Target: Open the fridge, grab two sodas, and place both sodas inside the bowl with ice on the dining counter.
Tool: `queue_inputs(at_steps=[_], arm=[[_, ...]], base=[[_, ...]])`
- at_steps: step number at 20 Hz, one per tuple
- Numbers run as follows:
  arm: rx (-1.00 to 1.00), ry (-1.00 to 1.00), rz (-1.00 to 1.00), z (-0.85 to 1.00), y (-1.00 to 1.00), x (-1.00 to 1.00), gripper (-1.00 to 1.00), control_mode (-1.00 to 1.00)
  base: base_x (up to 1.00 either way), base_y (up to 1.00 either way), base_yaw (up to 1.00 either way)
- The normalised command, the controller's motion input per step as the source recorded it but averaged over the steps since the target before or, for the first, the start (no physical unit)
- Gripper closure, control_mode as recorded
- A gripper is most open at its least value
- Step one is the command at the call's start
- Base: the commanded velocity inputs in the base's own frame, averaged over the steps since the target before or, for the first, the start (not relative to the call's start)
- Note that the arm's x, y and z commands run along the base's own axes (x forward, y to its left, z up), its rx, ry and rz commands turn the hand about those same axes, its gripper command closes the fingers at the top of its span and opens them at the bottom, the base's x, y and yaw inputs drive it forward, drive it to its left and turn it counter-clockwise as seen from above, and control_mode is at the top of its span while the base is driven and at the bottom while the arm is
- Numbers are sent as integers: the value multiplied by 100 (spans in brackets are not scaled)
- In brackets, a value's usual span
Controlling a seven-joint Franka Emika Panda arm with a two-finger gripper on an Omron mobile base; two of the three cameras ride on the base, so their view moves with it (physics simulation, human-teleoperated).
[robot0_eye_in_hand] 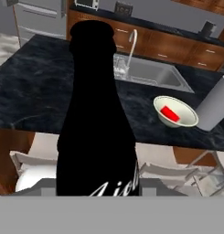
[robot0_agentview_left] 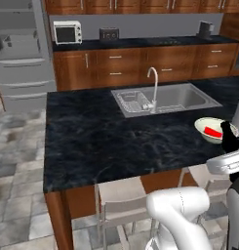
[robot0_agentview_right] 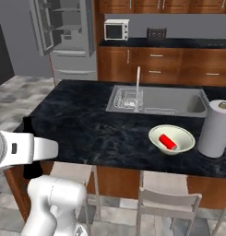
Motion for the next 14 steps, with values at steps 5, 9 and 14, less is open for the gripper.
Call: queue_inputs(at_steps=[5, 9, 14], arm=[[0, 0, 0, 0, 0, 0, 100, 100], [0, 0, 0, 0, 0, 0, 100, 100], [0, 0, 0, 0, 0, 0, 100, 100]], base=[[18, -100, -2], [47, -97, -2], [60, -44, 0]])
